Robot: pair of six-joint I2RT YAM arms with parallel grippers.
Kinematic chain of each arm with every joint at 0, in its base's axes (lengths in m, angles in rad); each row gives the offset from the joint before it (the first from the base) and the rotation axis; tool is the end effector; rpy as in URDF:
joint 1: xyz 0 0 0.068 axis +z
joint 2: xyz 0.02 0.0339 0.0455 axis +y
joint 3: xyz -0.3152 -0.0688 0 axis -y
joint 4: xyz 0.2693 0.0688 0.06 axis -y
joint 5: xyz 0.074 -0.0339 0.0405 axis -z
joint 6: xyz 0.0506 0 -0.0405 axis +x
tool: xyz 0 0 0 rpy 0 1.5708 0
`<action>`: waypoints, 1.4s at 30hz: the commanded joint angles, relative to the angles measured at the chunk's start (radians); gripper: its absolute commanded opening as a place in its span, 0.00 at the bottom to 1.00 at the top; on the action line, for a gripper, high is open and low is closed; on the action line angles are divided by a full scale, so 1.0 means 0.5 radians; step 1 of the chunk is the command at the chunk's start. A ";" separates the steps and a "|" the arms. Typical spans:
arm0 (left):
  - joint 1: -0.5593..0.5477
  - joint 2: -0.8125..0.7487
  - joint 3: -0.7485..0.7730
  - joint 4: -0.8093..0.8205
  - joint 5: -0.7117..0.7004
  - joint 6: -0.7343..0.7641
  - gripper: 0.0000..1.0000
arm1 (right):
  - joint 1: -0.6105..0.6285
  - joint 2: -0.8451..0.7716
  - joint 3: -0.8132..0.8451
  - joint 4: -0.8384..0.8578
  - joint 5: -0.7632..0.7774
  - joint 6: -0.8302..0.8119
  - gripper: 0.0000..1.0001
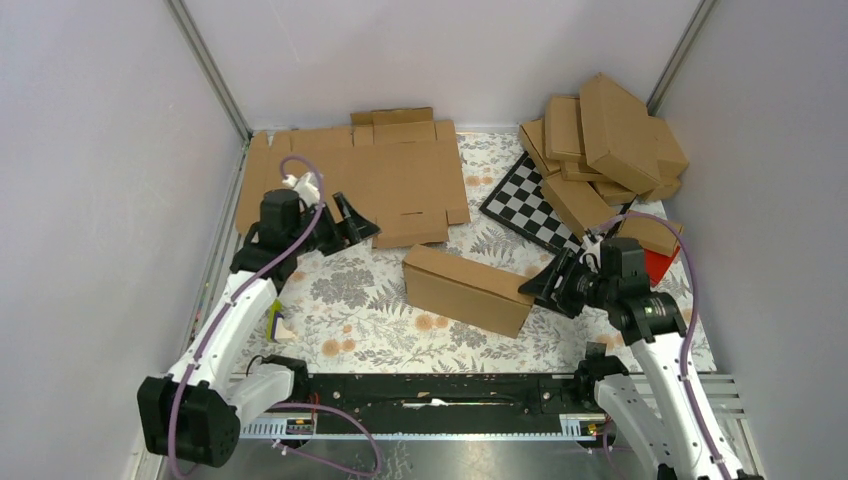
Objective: Fold the paper box
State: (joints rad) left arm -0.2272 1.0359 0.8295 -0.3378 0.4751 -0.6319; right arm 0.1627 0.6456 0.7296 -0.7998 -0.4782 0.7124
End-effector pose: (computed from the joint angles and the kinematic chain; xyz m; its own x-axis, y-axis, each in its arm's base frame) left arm 0.2257 -0.0759 0.3266 -0.7506 -0.3656 -0.5505 0.1713 0.6969 -0.6964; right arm 0.1159 0.0426 0.3075 -0.8080 0.4555 -0.3737 0.0551 0.6899 0.7218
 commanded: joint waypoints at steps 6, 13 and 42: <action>0.243 -0.129 -0.045 -0.109 -0.001 0.050 0.81 | 0.163 0.265 -0.008 0.484 -0.034 0.053 0.58; 0.243 -0.171 -0.007 -0.168 -0.099 0.042 0.83 | 0.224 0.459 0.103 0.602 0.031 -0.041 0.62; 0.039 -0.066 0.028 -0.094 0.213 0.002 0.63 | 0.218 0.289 0.191 0.304 0.140 -0.283 0.56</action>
State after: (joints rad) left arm -0.1768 0.9939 0.8028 -0.4553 0.5270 -0.6281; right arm 0.2684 0.8127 0.8478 -0.6460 -0.3706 0.5678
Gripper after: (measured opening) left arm 0.657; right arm 0.618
